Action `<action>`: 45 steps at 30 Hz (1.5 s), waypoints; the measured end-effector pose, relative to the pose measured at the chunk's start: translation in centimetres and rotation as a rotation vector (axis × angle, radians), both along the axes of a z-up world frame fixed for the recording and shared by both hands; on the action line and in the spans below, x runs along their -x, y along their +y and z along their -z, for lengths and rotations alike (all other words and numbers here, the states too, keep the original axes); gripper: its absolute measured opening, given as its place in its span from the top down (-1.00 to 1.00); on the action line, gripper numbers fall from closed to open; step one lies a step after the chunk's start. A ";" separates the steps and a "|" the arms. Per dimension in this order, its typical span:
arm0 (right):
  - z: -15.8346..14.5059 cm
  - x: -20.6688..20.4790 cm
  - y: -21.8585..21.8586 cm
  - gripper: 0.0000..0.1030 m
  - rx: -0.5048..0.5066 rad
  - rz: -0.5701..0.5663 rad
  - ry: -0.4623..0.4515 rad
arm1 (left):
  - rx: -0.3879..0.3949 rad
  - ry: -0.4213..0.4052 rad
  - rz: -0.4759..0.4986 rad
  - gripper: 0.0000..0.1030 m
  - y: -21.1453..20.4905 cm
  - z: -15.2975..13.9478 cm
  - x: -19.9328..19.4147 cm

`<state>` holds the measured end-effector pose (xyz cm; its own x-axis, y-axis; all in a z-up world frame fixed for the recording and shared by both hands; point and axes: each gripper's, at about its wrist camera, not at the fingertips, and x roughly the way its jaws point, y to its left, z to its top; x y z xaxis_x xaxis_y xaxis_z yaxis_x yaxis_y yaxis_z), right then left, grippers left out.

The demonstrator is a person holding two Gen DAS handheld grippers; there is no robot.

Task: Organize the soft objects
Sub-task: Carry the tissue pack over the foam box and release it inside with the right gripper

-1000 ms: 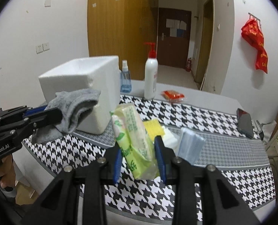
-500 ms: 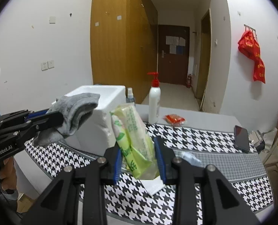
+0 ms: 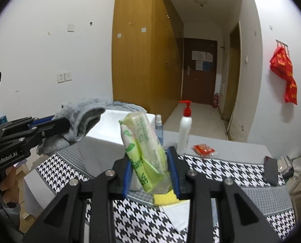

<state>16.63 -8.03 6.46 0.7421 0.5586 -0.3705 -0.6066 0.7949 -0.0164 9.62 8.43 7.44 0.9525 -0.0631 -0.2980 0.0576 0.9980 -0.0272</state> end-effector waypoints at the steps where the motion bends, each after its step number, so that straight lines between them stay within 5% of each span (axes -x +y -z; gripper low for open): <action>1: -0.2 0.0 0.2 0.28 0.000 -0.006 -0.004 | -0.001 -0.002 -0.013 0.69 0.3 -0.1 0.0; 19: -1.0 -3.3 6.2 0.28 0.033 -0.121 0.009 | -0.001 0.001 -0.127 0.69 4.4 -0.1 -1.2; 45: -0.3 -8.6 13.1 0.28 0.087 -0.127 0.076 | 0.022 0.042 -0.163 0.69 6.5 0.7 -5.4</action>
